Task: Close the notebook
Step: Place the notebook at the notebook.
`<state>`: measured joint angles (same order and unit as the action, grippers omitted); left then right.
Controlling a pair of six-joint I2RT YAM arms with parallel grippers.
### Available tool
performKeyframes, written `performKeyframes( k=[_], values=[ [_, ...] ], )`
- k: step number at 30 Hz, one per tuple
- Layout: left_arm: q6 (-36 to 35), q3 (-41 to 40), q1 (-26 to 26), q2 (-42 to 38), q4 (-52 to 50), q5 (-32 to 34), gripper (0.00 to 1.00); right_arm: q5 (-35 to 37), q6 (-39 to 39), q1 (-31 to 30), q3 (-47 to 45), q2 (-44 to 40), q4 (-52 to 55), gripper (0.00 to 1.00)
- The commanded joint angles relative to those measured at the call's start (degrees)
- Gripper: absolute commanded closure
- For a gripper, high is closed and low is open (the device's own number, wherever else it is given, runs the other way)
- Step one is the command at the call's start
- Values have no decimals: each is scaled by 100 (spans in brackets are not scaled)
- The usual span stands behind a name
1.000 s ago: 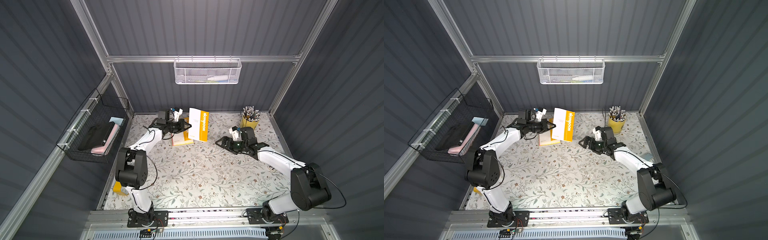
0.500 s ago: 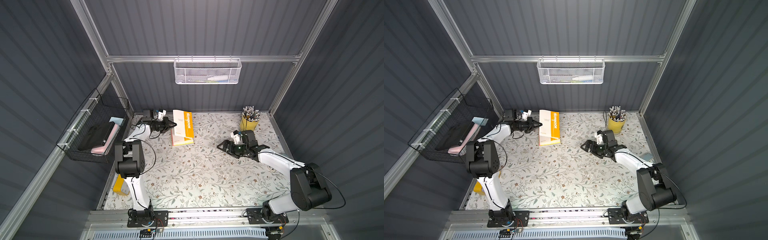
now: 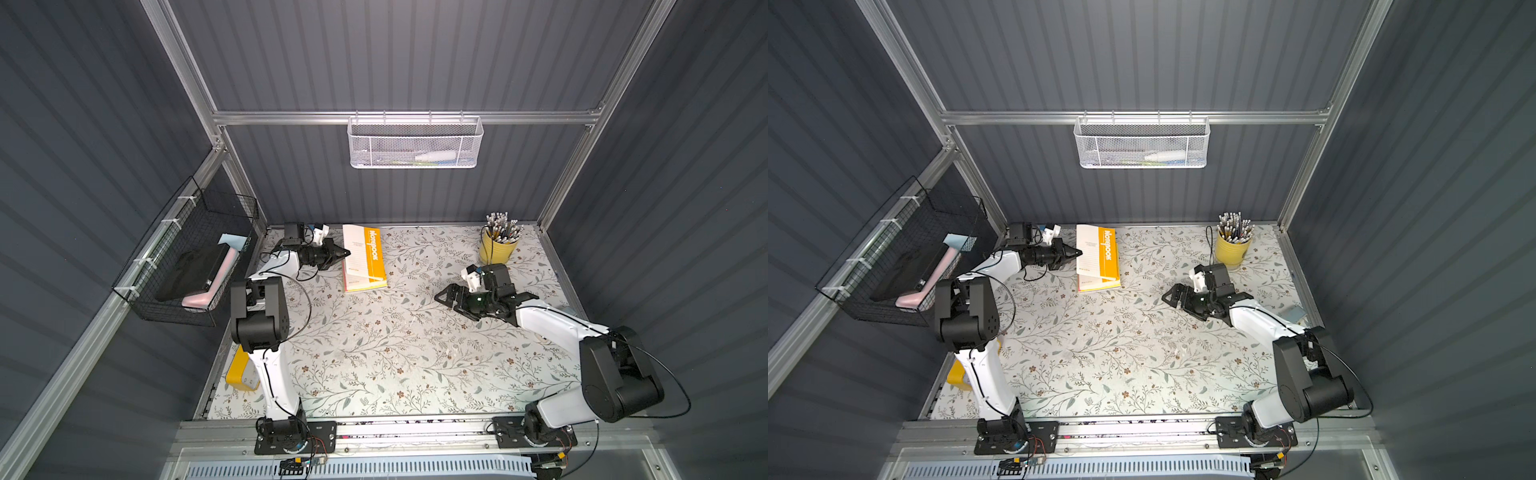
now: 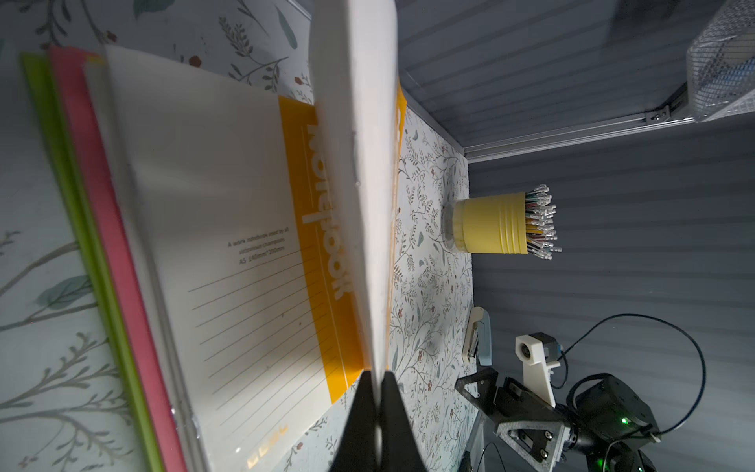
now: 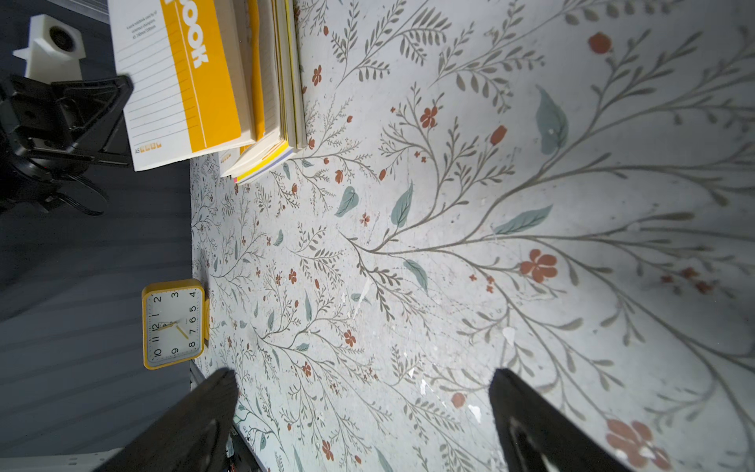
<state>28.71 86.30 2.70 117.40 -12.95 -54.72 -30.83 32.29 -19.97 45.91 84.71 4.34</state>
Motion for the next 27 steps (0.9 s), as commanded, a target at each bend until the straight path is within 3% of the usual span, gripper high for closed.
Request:
performKeyframes(
  k=[1, 15, 27],
  values=[
    [28, -128, 38, 157, 177, -35, 97, -37, -82, 19, -92, -77, 21, 1],
    [73, -395, 38, 397, 548, 217, 94, -75, -74, 19, -108, -7, -5, 1],
    [-113, -137, 32, 577, 270, 418, 80, -71, -65, 19, -135, -19, -6, 1]
  ],
)
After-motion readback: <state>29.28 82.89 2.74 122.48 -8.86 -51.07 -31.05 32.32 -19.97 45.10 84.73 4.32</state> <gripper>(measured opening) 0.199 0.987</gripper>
